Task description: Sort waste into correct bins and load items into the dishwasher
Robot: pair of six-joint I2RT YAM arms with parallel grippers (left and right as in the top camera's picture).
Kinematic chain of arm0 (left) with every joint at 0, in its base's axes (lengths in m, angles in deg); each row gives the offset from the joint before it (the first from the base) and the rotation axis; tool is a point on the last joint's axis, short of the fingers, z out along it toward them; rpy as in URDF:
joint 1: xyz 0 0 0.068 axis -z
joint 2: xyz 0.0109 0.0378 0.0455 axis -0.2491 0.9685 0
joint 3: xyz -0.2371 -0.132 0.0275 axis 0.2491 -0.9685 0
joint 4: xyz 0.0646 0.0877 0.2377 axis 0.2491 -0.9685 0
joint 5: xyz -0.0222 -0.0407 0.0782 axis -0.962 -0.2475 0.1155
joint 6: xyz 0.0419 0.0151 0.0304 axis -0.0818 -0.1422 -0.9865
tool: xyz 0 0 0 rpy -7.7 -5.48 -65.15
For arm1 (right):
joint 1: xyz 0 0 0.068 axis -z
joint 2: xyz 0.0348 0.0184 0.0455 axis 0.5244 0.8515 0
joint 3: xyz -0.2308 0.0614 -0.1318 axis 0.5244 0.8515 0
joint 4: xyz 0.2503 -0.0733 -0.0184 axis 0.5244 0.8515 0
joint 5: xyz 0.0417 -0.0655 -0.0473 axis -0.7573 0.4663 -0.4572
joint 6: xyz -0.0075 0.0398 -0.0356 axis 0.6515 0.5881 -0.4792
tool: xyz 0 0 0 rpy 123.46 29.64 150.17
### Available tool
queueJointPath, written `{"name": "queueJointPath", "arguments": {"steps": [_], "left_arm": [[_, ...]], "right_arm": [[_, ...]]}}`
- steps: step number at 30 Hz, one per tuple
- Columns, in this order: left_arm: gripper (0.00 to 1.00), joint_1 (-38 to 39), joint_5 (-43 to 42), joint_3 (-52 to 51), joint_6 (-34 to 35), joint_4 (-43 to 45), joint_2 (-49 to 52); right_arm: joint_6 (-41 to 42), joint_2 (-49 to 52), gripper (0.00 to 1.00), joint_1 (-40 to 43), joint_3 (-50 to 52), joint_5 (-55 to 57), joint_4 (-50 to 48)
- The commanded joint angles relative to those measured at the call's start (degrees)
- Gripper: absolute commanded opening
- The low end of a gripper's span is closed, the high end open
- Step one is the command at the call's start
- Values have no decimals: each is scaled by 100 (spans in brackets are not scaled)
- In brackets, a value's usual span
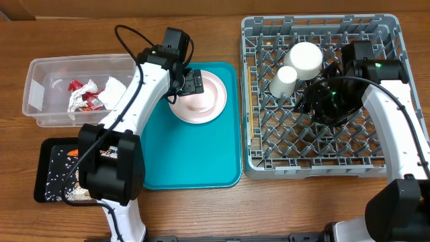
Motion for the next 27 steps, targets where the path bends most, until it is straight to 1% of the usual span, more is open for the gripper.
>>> {"name": "queueJointPath", "arguments": {"steps": [1,15,23,27], "left_arm": [[100,17,96,-24,59,2,90],[100,17,66,-24,61,68,90],[100,33,-525,-24,63,138,101],[97,129,-444,-24,59,317,146]], "right_arm": [[7,2,61,0,-11,4,-11],[7,2,61,0,-11,4,-17],[7,2,60,0,-11,4,-120],[7,2,61,0,-11,7,-127]]}}
